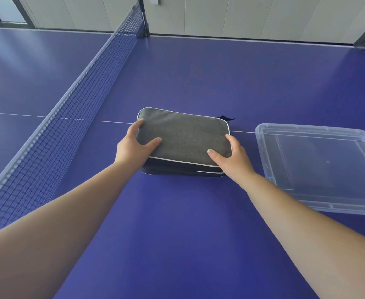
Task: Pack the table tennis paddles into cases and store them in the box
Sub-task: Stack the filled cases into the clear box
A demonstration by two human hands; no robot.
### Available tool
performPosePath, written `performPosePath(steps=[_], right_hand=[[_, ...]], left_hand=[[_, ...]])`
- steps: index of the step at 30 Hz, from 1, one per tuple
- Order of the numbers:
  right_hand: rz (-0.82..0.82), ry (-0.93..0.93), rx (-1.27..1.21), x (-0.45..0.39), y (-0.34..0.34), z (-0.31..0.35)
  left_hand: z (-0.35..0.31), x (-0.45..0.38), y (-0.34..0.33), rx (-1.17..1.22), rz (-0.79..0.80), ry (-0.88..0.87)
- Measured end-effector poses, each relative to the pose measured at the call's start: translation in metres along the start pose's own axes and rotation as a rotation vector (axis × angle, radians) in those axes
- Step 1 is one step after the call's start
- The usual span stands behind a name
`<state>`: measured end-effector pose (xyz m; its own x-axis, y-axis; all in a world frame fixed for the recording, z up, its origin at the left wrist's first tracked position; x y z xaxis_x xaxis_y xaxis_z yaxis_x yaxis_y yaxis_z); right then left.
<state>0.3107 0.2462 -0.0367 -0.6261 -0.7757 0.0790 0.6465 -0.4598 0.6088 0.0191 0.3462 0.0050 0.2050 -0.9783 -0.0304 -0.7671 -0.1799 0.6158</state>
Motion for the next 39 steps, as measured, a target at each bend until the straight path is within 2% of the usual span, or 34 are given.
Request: performPosePath(steps=[15,29,39], right_hand=[[-0.039,0.001,-0.091,0.049,0.022,0.008],[-0.181,-0.007,-0.136,0.173,0.128,0.001],[-0.348,-0.098,-0.137,0.266,0.238,-0.049]], left_hand=[[0.000,0.053,0.017,0.091,0.072,-0.034],[-0.044,0.165,0.080,0.056,0.210,-0.205],[-0.074,0.272,0.068,0.128,0.366,-0.274]])
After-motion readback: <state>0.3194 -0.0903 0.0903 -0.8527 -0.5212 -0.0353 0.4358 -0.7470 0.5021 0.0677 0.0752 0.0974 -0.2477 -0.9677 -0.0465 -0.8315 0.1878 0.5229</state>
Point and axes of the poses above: each hand's wrist, its own x-axis away from the middle knuckle, its own y-axis out of the back of the hand, z = x × y, the point moved 10 cm from there along -x, towards the middle knuckle, and after that the axes turned 15 degrees about -z, right-handed, at the moved point
